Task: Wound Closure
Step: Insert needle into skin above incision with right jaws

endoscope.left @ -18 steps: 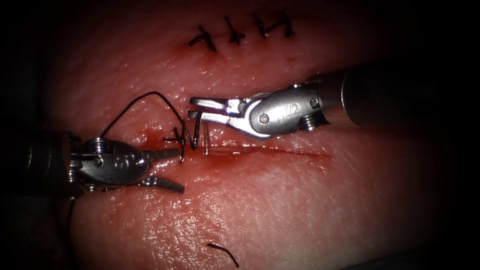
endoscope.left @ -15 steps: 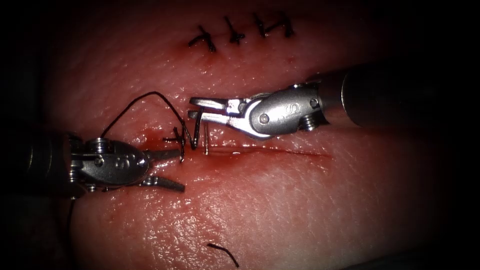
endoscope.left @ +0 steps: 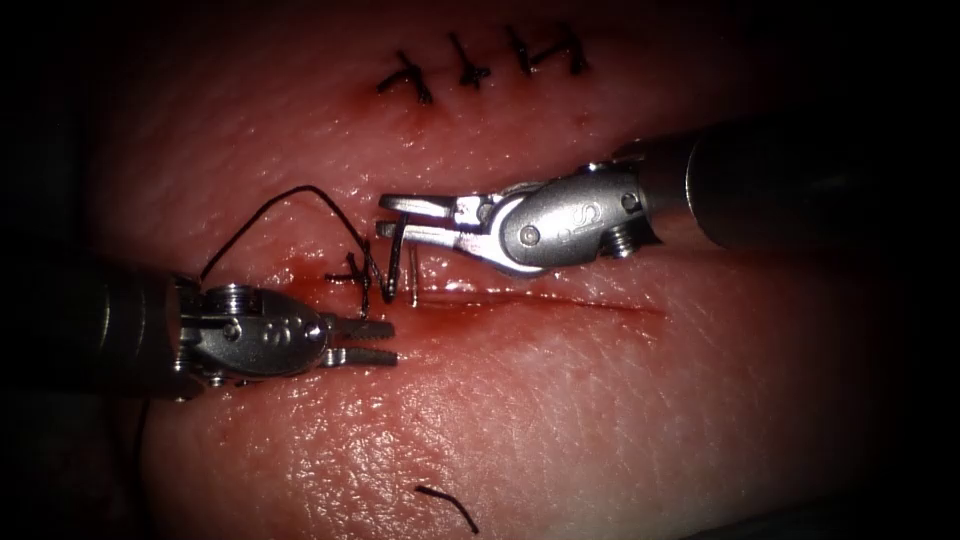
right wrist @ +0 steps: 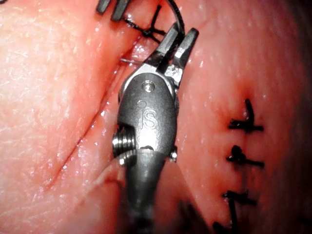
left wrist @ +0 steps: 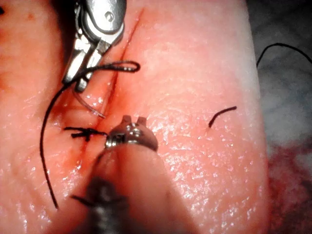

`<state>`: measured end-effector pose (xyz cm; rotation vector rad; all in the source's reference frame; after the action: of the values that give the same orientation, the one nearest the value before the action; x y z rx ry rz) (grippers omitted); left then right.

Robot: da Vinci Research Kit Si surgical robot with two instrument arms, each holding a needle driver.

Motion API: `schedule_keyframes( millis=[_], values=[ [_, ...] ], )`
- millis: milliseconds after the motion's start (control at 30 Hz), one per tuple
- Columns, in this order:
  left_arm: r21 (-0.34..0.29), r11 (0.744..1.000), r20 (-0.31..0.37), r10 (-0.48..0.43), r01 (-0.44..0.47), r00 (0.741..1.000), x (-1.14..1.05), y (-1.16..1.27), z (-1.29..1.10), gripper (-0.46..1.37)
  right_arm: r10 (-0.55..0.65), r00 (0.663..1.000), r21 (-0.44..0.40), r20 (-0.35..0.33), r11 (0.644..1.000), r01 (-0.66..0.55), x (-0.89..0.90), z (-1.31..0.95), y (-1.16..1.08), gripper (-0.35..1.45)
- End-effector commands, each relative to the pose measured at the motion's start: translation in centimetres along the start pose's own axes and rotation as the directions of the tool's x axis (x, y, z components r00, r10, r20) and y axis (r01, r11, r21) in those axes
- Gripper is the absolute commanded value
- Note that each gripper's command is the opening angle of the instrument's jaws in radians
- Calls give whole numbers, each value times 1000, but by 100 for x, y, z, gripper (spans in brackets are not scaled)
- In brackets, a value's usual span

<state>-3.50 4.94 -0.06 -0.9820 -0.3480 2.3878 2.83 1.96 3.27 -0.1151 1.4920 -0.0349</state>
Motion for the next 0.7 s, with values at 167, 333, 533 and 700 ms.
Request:
schedule_keyframes(
  millis=[167,333,533,700],
  values=[
    [-13,1000,-8,-20,20,1000,-8,-3,11,-9,-40,999,-5,-2,999,40,0,1,3,-35],
    [-29,999,-17,-26,26,1000,-14,-7,23,-4,-47,999,-7,-4,999,47,0,1,1,-35],
    [-44,998,-23,-42,41,999,-21,-7,35,-3,-49,999,-6,-8,999,49,1,2,-1,-35],
    [-79,995,-25,-59,57,998,-35,1,46,-1,-66,998,-5,-9,998,66,1,2,0,-35]
  ],
)
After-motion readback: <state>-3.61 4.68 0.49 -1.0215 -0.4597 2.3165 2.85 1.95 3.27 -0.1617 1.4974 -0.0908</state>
